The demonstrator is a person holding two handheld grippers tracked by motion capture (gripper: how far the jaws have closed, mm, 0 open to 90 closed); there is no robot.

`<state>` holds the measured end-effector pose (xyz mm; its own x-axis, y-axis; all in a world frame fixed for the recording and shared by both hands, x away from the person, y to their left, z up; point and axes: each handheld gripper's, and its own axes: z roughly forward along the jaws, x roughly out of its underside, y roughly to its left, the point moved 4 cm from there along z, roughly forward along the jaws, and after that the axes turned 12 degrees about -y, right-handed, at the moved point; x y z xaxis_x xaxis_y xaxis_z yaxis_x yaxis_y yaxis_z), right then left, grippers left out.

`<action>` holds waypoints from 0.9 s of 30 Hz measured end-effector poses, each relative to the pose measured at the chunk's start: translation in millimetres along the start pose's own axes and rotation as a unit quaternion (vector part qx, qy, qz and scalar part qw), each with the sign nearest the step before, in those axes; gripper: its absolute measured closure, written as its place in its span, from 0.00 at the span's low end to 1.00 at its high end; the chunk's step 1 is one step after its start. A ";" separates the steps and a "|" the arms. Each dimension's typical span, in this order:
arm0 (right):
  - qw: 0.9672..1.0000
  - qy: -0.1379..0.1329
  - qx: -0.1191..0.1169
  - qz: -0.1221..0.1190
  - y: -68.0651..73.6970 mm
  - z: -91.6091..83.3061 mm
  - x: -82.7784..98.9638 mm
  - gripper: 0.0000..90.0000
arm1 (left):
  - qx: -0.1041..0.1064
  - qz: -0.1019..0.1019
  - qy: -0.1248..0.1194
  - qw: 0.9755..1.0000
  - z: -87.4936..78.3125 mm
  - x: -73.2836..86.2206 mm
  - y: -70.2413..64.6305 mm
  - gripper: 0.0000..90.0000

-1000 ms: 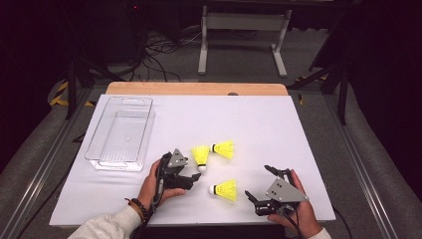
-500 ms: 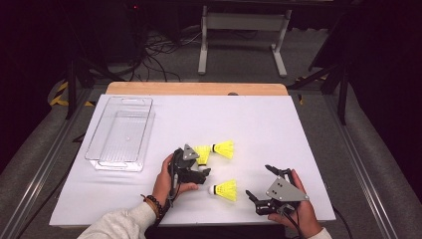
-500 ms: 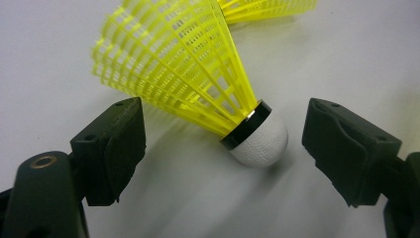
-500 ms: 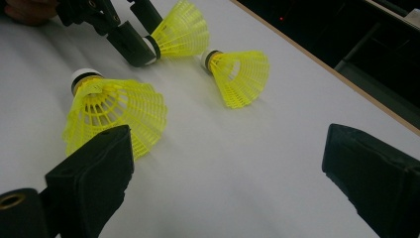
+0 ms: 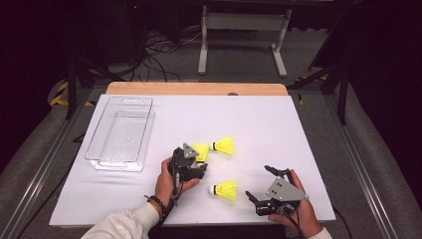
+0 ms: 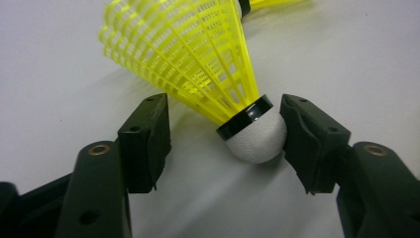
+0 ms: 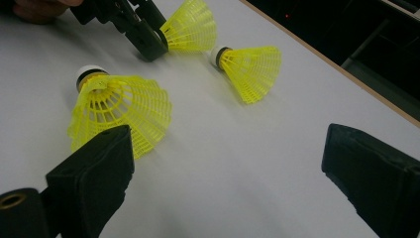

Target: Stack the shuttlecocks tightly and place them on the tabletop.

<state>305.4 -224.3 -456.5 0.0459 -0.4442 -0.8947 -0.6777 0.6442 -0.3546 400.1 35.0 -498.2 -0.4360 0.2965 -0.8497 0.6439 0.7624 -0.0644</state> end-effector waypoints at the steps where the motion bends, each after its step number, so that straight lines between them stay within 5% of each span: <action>1: 1.000 0.000 0.000 0.000 0.0 0.0 0.0 0.08 | 0.000 0.000 0.000 1.000 0.0 0.0 0.0 0.49; 11: 1.000 0.000 -0.002 0.003 -1.4 -0.6 0.3 0.08 | 0.009 -0.015 -0.005 1.000 -10.6 5.6 12.7 0.69; 27: 1.000 0.014 -0.021 -0.005 3.0 2.8 2.4 0.08 | 0.047 0.028 0.013 0.998 -33.5 17.9 22.7 0.72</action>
<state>305.5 -221.7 -460.5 0.0326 -0.4673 -0.8835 -0.7080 0.6131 -0.3504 385.8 76.9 -497.3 -0.4137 0.3532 -0.8391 0.7230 0.6876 -0.0670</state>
